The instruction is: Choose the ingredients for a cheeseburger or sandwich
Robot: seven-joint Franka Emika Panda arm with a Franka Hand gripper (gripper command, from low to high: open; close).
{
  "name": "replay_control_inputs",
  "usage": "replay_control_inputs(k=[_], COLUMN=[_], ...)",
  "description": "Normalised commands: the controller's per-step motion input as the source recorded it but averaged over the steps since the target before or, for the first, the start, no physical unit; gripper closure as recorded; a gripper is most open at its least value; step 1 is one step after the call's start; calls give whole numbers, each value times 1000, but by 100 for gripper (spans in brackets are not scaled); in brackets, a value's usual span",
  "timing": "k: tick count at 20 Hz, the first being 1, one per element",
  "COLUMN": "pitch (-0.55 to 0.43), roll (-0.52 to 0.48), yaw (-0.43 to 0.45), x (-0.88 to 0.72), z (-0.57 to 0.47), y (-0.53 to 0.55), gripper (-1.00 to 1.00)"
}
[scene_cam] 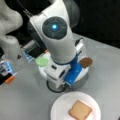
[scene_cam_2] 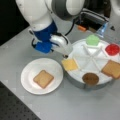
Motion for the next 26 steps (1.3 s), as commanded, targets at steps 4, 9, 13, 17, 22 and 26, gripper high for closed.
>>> replay_control_inputs(k=[4,9,13,17,22,26], pitch=[-184,-237,-262,-214,-162,-93], roll=[-373,-317,-247,-183,-85,-69], yaw=[-63,-29,-22,-4,15,93], x=[-916,-800,-411,-78,129,172], z=[-65,-139,-144,-85,-164,-206], y=[362,596,559,322,-1,-204], gripper=[-100,-100,-100,-100,-100,-100])
